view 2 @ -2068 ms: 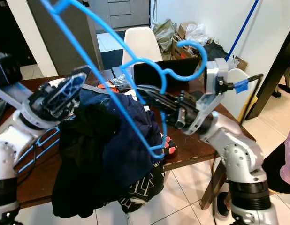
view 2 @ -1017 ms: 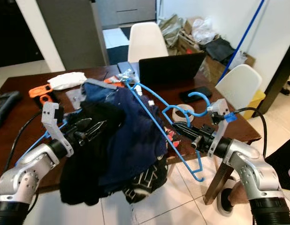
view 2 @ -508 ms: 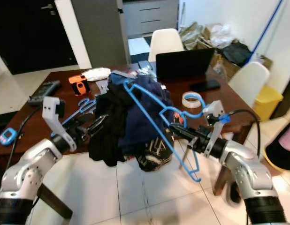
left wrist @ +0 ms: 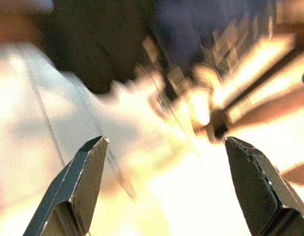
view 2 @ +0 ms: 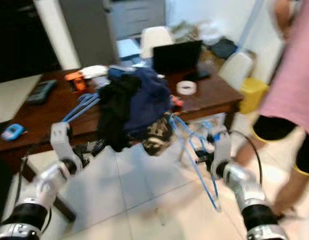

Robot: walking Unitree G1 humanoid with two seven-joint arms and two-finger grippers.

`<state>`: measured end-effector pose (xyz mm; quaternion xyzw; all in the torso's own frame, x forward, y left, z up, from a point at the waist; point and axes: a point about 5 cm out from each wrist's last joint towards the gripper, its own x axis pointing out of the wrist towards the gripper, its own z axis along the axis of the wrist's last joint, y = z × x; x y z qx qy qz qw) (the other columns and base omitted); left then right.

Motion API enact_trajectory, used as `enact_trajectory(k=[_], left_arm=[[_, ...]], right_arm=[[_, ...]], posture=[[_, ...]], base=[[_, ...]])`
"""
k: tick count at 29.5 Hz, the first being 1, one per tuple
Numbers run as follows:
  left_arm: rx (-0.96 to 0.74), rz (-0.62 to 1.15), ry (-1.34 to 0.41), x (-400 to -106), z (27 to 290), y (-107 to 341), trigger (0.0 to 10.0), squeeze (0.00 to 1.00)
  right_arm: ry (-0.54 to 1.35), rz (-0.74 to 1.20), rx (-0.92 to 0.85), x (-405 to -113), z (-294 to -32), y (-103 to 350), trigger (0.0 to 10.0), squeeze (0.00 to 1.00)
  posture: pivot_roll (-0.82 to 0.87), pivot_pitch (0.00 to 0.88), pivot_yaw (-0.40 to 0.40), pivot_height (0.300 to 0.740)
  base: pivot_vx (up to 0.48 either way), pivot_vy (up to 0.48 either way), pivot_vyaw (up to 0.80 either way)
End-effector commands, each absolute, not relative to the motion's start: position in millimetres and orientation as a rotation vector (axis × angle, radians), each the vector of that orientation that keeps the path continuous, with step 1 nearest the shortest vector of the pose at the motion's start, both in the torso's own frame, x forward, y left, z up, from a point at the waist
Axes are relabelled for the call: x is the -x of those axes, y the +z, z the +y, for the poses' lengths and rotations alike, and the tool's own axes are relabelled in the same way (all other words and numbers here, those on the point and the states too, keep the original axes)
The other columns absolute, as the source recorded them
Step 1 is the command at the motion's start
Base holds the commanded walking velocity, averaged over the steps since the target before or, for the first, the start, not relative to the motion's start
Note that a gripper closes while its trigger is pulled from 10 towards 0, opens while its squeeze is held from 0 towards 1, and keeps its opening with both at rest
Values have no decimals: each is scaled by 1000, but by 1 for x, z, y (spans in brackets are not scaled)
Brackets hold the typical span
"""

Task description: Hang hanger

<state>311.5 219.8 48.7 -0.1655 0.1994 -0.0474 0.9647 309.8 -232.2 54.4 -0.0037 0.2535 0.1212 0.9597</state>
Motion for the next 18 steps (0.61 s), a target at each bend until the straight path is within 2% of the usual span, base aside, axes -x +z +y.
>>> enact_trajectory(k=[1, 6, 9, 14, 15, 16, 17, 18], left_arm=[[281, 547, -32, -297, 217, 19, 10000, 0], [206, 689, 8, -278, 214, -8, 10000, 0], [122, 790, 10, -261, 205, -29, 10000, 0], [85, 839, 16, -251, 200, -40, 10000, 0], [-13, 906, -19, -241, 197, -49, 10000, 0], [-13, 906, -19, -241, 197, -49, 10000, 0], [-96, 952, -55, -234, 194, -55, 10000, 0], [-135, 994, -79, -228, 191, -60, 10000, 0]], right_arm=[[193, 541, 15, -310, -227, 43, 10000, 0], [147, 629, 5, -298, -222, 19, 10000, 0], [48, 722, 19, -281, -223, -6, 10000, 0], [-11, 762, 27, -271, -227, -17, 10000, 0], [-39, 795, 20, -262, -228, -25, 10000, 0], [-39, 795, 20, -262, -228, -25, 10000, 0], [-51, 828, 22, -255, -228, -32, 10000, 0], [-26, 879, 84, -247, -227, -39, 10000, 0]], posture=[[0, 0, 28, 740], [8, 0, 17, 740], [12, 0, 9, 740], [12, 0, 9, 740], [17, 0, 12, 740], [17, 0, 12, 740], [22, 0, 13, 740], [25, 0, 14, 740]], base=[[0, 0, -800], [0, 0, -800], [0, 0, -800], [0, 0, -800], [0, 0, -800], [0, 0, -800], [0, 0, -800], [0, 0, -800]])
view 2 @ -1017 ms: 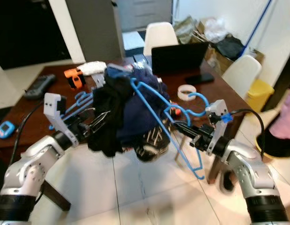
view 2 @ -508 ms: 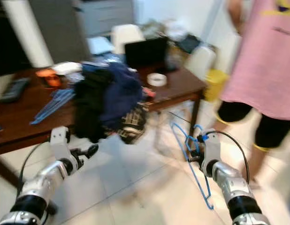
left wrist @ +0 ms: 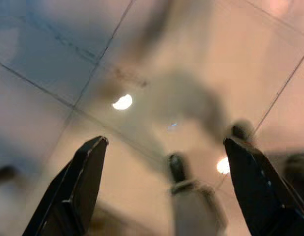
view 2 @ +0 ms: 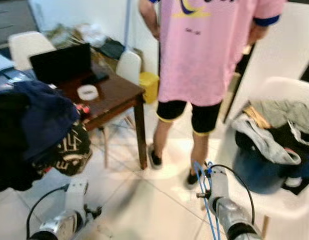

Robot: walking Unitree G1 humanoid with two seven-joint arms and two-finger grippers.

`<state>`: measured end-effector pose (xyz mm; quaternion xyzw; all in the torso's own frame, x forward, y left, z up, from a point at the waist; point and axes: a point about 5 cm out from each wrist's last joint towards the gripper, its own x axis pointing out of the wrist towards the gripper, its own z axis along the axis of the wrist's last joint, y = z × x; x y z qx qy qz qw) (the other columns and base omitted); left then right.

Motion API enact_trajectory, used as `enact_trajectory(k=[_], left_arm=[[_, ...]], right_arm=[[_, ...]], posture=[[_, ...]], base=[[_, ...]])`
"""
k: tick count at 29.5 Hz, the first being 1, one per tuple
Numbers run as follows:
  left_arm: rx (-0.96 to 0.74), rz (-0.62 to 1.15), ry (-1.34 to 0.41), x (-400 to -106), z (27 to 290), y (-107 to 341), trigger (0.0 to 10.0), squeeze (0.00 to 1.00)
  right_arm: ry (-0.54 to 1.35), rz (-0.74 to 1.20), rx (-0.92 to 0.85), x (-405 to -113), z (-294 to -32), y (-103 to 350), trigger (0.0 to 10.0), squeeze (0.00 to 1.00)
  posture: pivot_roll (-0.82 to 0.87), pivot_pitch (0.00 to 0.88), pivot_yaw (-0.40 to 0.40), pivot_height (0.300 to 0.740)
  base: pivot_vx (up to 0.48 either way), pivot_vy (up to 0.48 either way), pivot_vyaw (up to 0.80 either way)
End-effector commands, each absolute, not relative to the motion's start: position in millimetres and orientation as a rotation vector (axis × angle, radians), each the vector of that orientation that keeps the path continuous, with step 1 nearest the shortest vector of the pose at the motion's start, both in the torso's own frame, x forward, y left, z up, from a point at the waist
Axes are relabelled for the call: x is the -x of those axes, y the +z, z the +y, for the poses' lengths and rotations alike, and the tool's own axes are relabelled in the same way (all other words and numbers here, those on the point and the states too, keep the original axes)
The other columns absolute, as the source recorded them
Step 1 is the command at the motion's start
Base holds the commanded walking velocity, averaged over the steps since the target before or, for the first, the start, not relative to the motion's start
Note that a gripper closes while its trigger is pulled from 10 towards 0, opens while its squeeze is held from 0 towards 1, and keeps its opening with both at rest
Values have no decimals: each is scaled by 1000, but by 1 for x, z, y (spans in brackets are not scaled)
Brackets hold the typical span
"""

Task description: Hang hanger

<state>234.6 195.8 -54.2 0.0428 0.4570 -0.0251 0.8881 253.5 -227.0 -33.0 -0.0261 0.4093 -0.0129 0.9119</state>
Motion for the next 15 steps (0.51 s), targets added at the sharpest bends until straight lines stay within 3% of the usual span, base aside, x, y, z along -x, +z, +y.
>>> enact_trajectory(k=[1, 7, 15], left_arm=[[-196, 1037, -121, -221, 189, -65, 10000, 0], [-267, 1070, -177, -217, 182, -68, 10000, 0], [-307, 1008, -160, -235, 179, -58, 10000, 0]], right_arm=[[26, 918, 152, -242, -223, -43, 10000, 0], [180, 1022, 365, -227, -214, -56, 10000, 0], [166, 992, 336, -234, -210, -53, 10000, 0]], posture=[[17, 0, 16, 740], [26, 0, 6, 740], [8, 0, 21, 740]], base=[[0, 0, -800], [0, 0, -800], [0, 0, -800]])
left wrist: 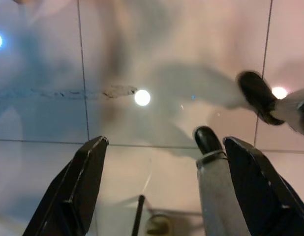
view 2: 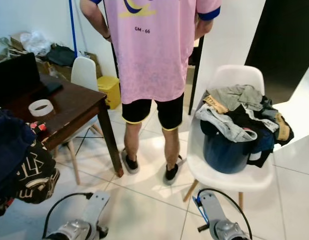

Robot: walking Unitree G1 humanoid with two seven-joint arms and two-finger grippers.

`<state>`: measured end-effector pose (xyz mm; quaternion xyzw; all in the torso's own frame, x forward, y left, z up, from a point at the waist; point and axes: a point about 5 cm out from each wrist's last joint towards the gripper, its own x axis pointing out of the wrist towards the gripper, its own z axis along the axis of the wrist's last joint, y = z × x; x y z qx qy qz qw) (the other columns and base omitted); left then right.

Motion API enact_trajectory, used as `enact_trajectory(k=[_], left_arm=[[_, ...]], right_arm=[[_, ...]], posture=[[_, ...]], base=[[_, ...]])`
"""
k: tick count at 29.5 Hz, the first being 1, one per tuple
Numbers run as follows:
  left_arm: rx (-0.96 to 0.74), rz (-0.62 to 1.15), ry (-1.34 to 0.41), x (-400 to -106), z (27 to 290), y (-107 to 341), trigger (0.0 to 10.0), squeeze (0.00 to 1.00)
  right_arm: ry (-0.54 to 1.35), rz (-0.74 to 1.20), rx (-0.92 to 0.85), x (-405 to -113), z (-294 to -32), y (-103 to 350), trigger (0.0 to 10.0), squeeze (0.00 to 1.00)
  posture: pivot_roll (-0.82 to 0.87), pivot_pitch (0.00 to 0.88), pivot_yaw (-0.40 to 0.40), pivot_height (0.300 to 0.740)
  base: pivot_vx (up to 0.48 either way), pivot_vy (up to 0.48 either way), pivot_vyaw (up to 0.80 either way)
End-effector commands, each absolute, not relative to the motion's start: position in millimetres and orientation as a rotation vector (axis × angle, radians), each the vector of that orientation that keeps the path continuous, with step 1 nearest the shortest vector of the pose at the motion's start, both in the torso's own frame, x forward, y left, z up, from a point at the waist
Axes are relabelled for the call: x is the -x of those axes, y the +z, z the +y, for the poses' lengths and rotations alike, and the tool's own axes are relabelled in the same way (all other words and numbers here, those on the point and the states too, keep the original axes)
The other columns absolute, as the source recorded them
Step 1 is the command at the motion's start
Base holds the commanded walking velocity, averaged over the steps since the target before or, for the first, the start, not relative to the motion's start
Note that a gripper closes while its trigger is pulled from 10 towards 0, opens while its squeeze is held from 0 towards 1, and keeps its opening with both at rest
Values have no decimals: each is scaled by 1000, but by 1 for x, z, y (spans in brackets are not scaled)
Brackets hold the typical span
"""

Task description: Hang hanger

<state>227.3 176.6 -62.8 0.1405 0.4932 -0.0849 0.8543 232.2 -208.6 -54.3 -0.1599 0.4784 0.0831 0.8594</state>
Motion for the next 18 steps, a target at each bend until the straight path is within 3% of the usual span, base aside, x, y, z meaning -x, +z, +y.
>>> enact_trajectory(k=[1, 3, 10, 18], left_arm=[[-307, 1008, -160, -235, 179, -58, 10000, 0], [-285, 963, -118, -247, 179, -50, 10000, 0], [-289, 957, -111, -245, 181, -51, 10000, 0], [-155, 939, -43, -246, 183, -50, 10000, 0]], right_arm=[[166, 992, 336, -234, -210, -53, 10000, 0], [135, 972, 326, -238, -211, -50, 10000, 0], [109, 958, 325, -242, -214, -47, 10000, 0], [93, 961, 327, -240, -214, -48, 10000, 0]], posture=[[8, 0, 21, 740], [7, 0, 21, 740], [9, 0, 10, 740], [5, 0, 4, 740]], base=[[0, 0, -800], [0, 0, -800], [0, 0, -800], [0, 0, -800]])
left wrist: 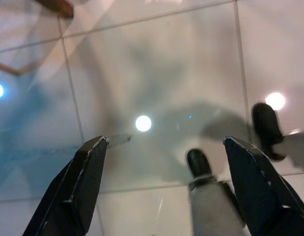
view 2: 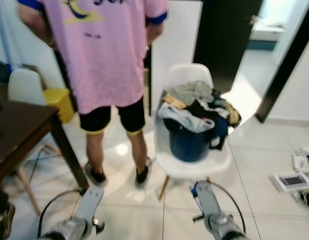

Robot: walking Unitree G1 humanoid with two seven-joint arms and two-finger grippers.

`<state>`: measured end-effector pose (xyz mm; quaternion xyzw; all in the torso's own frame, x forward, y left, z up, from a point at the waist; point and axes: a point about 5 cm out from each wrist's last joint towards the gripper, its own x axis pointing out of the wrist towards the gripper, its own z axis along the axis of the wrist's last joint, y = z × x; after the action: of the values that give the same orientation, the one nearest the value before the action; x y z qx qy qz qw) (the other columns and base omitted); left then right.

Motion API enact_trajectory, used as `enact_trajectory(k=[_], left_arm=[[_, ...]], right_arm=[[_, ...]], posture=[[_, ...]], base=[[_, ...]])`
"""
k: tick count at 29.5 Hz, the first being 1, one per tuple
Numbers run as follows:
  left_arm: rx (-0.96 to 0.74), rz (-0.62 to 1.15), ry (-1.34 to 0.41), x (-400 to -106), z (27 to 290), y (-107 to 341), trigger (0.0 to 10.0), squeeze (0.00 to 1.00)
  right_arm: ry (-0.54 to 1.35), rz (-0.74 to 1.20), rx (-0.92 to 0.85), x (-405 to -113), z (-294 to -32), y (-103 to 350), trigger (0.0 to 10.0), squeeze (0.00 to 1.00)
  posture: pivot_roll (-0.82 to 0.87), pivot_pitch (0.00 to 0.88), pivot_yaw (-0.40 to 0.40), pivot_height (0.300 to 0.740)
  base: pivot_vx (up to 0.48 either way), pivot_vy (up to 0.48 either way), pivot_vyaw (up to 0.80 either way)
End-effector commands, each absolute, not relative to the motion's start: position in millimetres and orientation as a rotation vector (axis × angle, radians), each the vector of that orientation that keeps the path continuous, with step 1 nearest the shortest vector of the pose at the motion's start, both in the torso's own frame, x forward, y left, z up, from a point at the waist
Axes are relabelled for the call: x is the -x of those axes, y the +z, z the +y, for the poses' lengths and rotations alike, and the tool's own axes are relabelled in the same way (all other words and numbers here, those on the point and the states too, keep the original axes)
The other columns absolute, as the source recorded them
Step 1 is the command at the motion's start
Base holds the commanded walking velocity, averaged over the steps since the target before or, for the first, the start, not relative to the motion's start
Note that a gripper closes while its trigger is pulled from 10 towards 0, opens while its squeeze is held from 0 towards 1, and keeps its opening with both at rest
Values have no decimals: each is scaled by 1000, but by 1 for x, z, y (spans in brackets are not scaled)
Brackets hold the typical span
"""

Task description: Hang hanger

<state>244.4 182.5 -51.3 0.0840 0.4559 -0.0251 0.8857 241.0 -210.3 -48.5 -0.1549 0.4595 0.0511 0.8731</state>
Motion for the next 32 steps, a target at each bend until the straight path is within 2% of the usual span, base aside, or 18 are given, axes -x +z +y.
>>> enact_trajectory(k=[1, 8, 13, 19, 26, 32], left_arm=[[-118, 936, -15, -247, 185, -49, 10000, 0], [-29, 917, 56, -249, 188, -47, 10000, 0], [-20, 917, 58, -247, 185, -49, 10000, 0], [-1, 907, 83, -247, 187, -49, 10000, 0], [13, 905, 114, -246, 192, -49, 10000, 0], [12, 928, 127, -235, 205, -54, 10000, 0]], right_arm=[[91, 962, 327, -239, -215, -49, 10000, 0], [82, 968, 328, -237, -217, -50, 10000, 0], [69, 967, 322, -236, -220, -50, 10000, 0], [76, 955, 332, -236, -221, -49, 10000, 0], [91, 938, 320, -239, -218, -48, 10000, 0], [118, 925, 322, -240, -211, -49, 10000, 0]], posture=[[7, 0, 2, 740], [8, 0, -8, 740], [20, 0, -39, 740], [17, 0, -38, 740], [20, 0, -43, 740], [-1, 0, 2, 740]], base=[[0, 0, -800], [0, 0, -800], [0, 0, -800], [0, 0, -800], [0, 0, 0], [0, -428, 0]])
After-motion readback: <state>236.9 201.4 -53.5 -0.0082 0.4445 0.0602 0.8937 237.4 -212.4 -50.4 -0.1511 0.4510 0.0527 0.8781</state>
